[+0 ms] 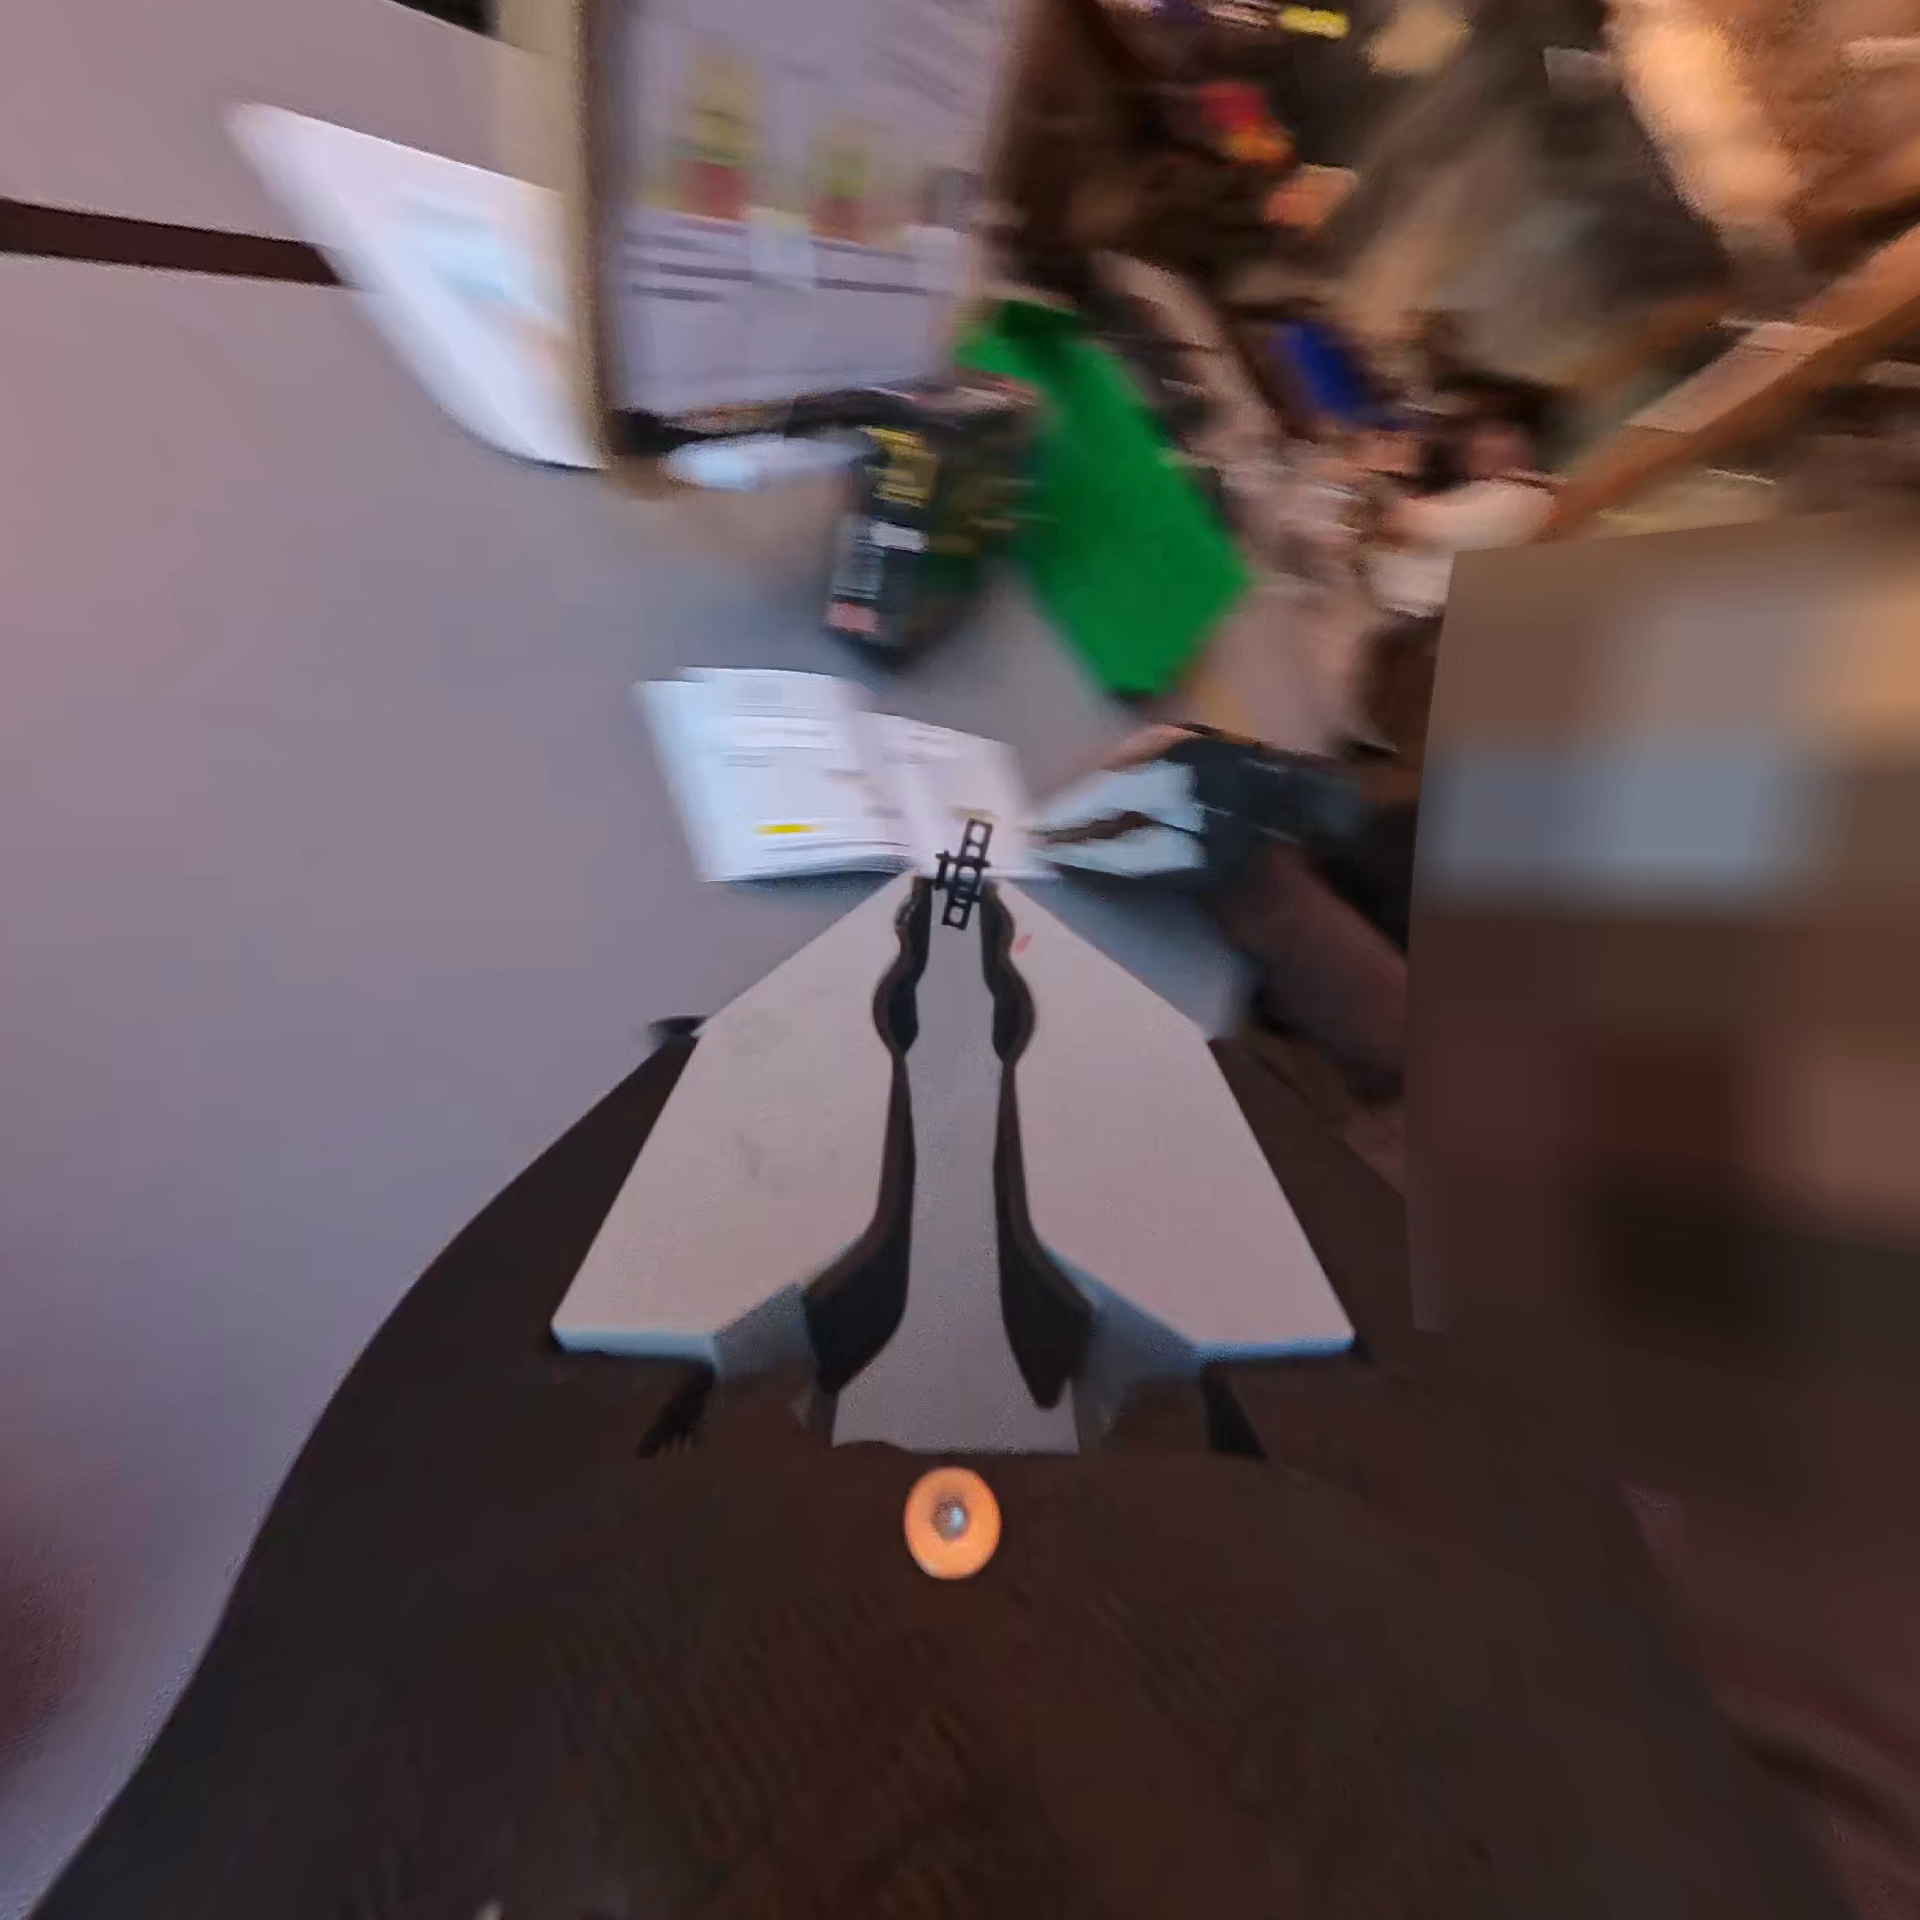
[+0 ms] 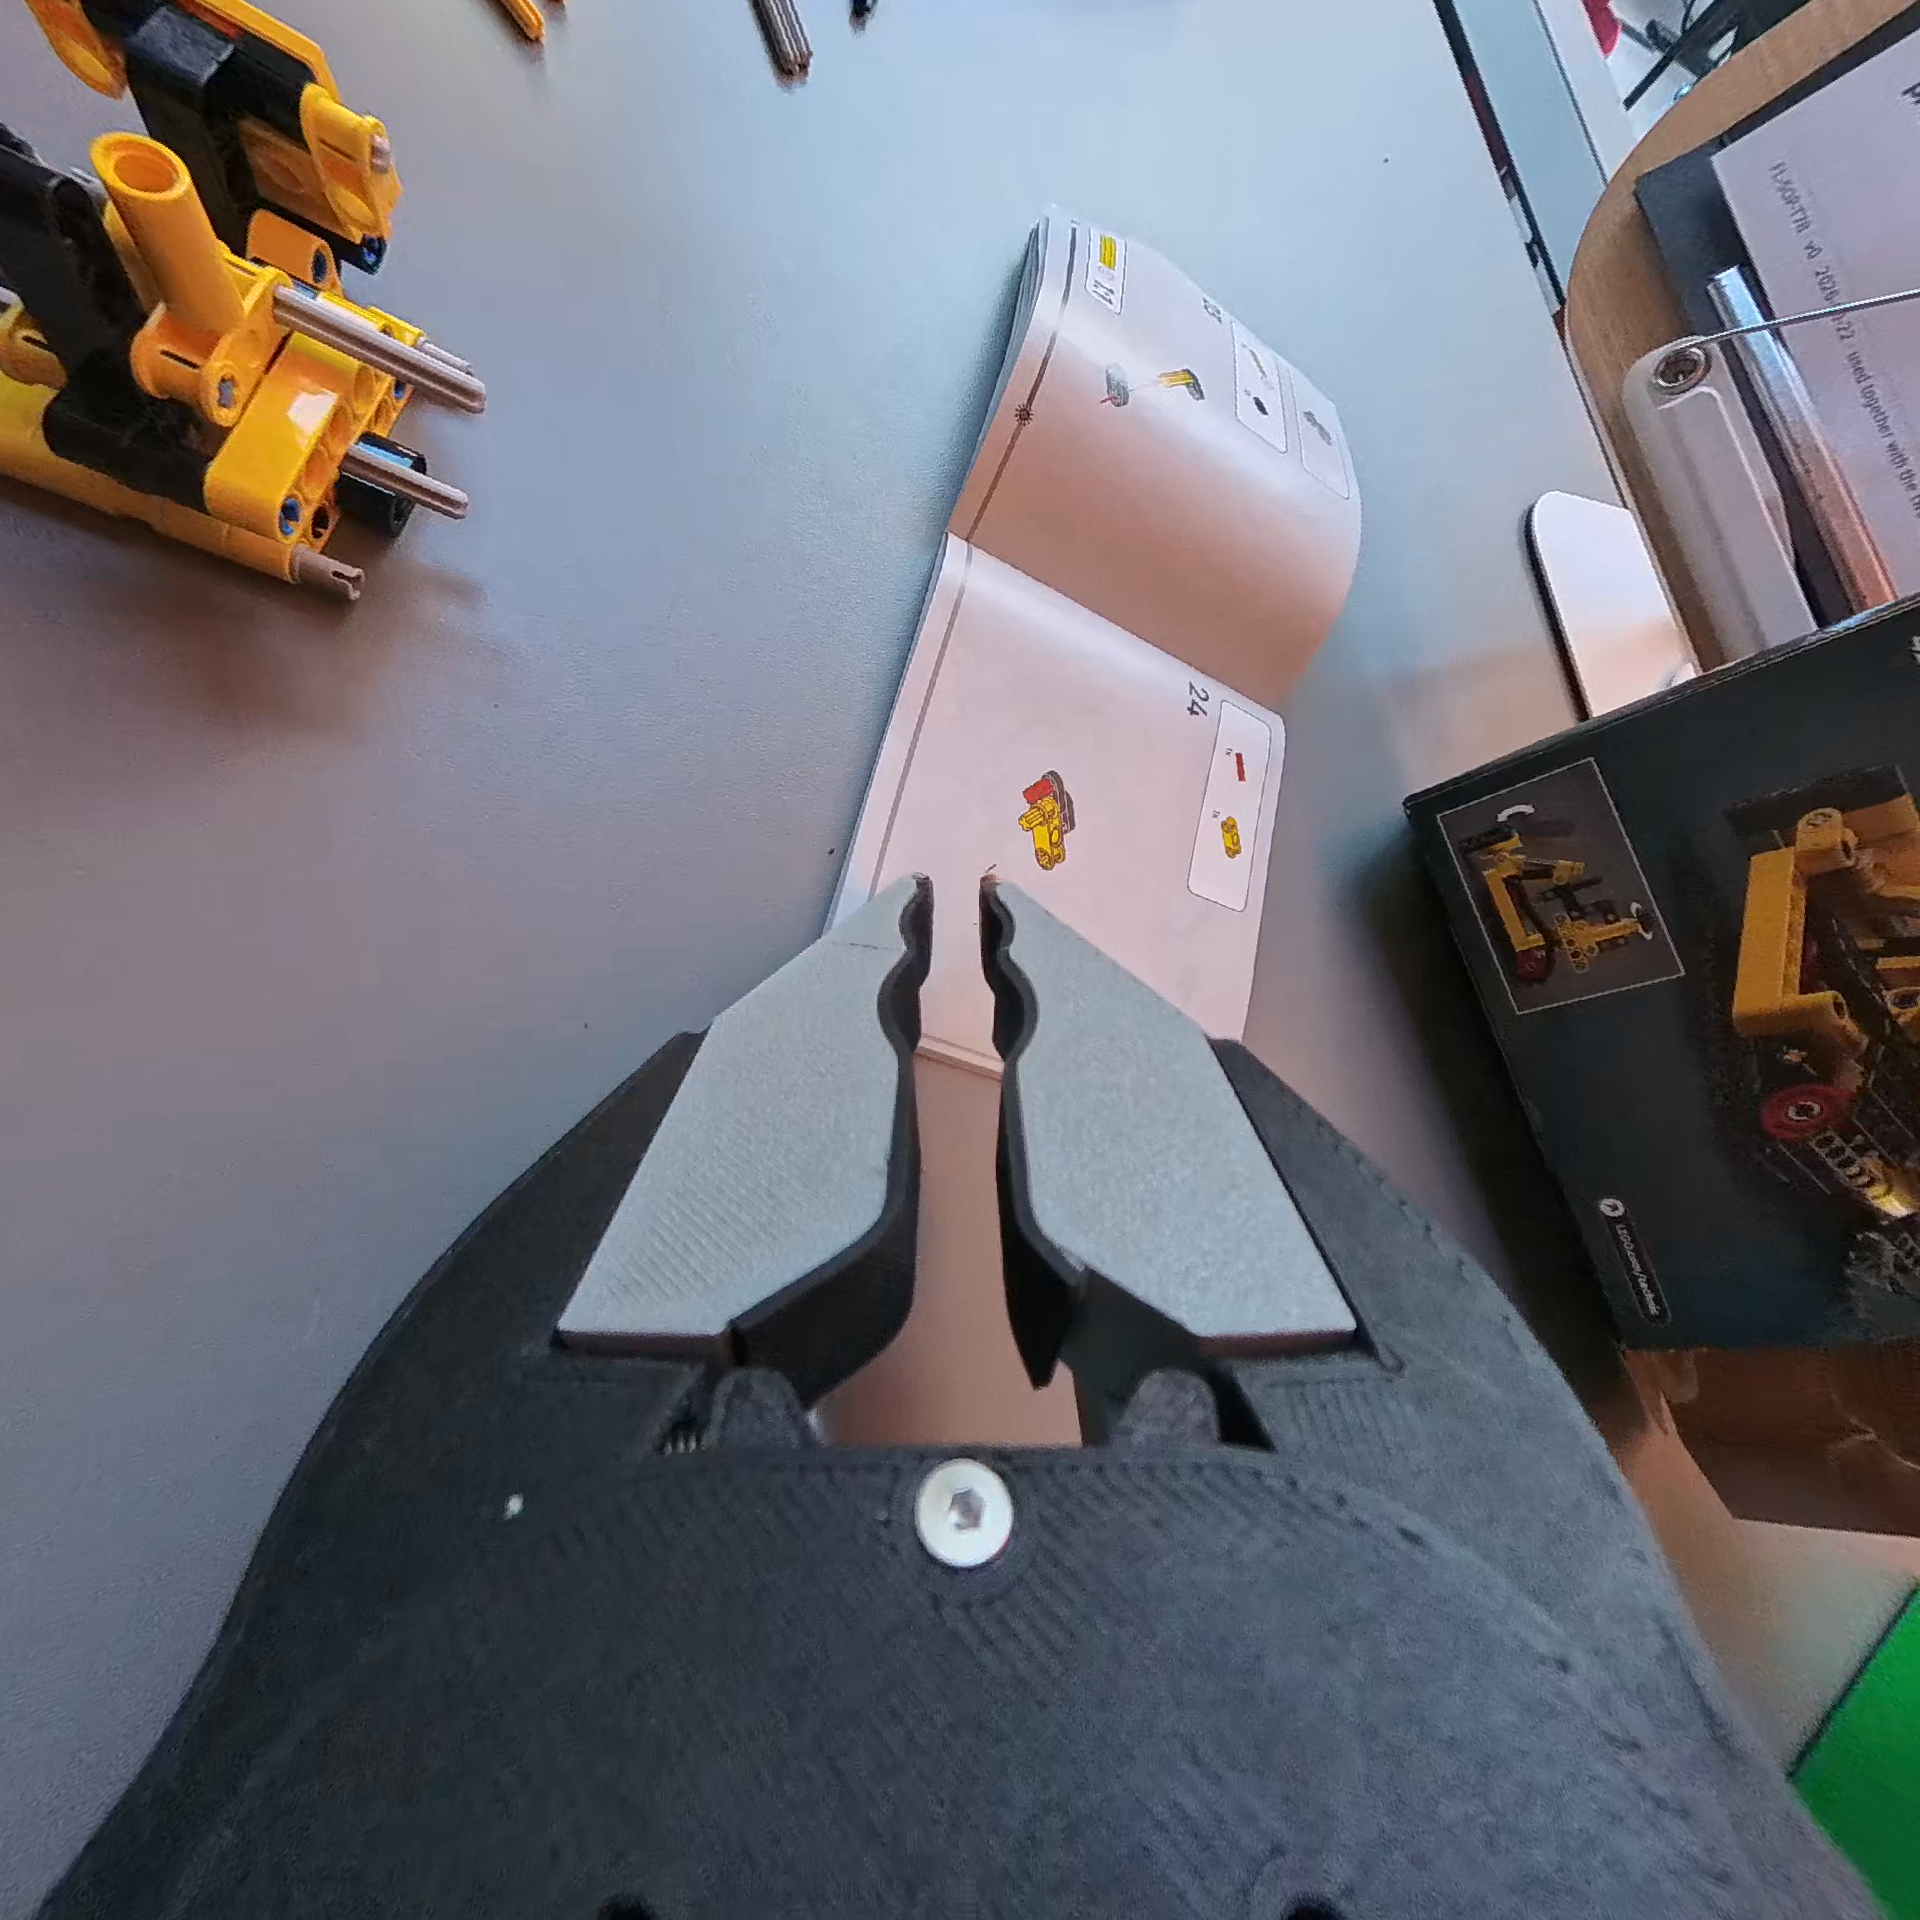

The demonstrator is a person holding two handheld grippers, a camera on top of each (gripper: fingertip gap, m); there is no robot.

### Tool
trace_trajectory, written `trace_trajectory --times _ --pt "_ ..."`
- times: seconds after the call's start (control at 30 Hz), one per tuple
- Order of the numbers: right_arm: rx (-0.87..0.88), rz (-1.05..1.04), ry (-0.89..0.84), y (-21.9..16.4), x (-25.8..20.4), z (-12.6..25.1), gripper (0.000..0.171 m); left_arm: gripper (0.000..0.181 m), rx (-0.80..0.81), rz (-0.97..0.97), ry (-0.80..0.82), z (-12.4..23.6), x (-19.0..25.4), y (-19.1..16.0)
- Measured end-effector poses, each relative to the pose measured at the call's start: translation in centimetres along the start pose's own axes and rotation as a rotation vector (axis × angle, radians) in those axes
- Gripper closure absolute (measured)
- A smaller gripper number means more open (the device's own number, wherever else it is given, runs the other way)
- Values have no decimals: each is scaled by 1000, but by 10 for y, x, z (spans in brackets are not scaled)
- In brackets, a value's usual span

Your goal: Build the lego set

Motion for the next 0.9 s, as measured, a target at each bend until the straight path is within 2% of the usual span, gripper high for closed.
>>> trace_trajectory --times 0.03,0.1,0.23,0.33,0.37,0.4,0.43,0.47,0.57,0.67,0.73,0.8,0.9 --pt "0 -2 4 0 0 -1 166 174 40 33 124 17 -20 5" --pt "-8 -4 11 -1 -1 -3 166 174 118 89 261 51 -51 19" --pt "-25 -1 14 -3 -4 -8 167 174 127 228 611 110 -139 42" --pt "-20 -6 3 -1 -2 -9 168 173 126 331 777 143 -202 65" --pt "-22 -13 -3 -2 -1 -10 168 158 114 366 815 151 -219 69" --pt "-24 -21 -9 -2 1 -11 168 129 110 404 867 159 -234 71" --pt "-26 -30 -14 -3 3 -11 168 119 109 434 913 167 -245 72" --pt "-28 -38 -18 -4 5 -11 168 121 121 439 938 172 -250 74" --pt "-34 -63 -31 -9 11 -11 170 121 170 386 908 176 -245 76" --pt "-33 -87 -36 -12 16 -11 170 115 167 356 809 171 -220 53" --pt "-25 -92 -36 -11 17 -10 170 114 214 290 734 163 -185 32" --pt "-12 -84 -42 -8 16 -8 170 114 250 201 726 153 -145 1" --pt "15 -71 -59 -1 15 -5 170 114 277 76 719 116 -86 -52"
Point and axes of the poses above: each gripper's, where its closed fingertips meet, z back along the fingers, y out of its top, x = y × z across the jaws, the point moved 2 cm from there along z, back along the fingers, and after that the axes turned 10 degrees about -x, right-handed, at the moved point
